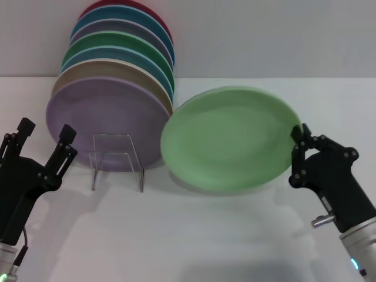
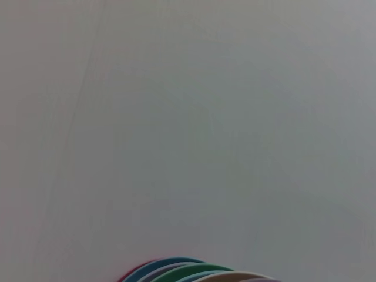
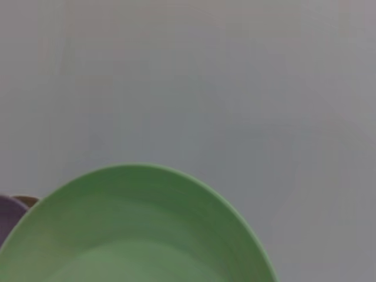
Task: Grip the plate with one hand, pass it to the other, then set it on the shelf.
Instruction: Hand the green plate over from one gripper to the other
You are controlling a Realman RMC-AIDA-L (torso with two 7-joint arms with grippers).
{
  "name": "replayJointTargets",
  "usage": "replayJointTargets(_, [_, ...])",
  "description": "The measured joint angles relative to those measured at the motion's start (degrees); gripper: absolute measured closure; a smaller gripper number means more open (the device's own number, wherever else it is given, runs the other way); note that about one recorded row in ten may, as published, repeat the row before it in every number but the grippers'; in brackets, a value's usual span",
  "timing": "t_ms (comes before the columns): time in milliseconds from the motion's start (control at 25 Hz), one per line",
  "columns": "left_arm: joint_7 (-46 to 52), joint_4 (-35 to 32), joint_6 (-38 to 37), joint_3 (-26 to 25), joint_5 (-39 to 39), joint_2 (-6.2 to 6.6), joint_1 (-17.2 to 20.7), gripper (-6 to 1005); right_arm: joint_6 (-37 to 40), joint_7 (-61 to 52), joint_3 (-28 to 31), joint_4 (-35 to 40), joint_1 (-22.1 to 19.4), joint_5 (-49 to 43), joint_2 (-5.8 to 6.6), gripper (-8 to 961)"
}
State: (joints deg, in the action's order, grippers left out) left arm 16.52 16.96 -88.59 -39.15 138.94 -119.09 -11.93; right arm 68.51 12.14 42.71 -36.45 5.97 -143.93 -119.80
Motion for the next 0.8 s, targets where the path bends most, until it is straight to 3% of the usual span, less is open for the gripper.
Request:
replayJointTargets(200, [0.00,0.00,0.05,0.27,0.09,0.00,0.24,196,-0.19,3.68,-2.50,-2.05,-1.37,2.30,-0.05,933])
replayJointTargets(800, [-3.31,-0.09,0.67,5.71,0.24,0.00,0.47,196,5.38,23.32,-21.08,-12.04,-2.38,26.56,0.14,933])
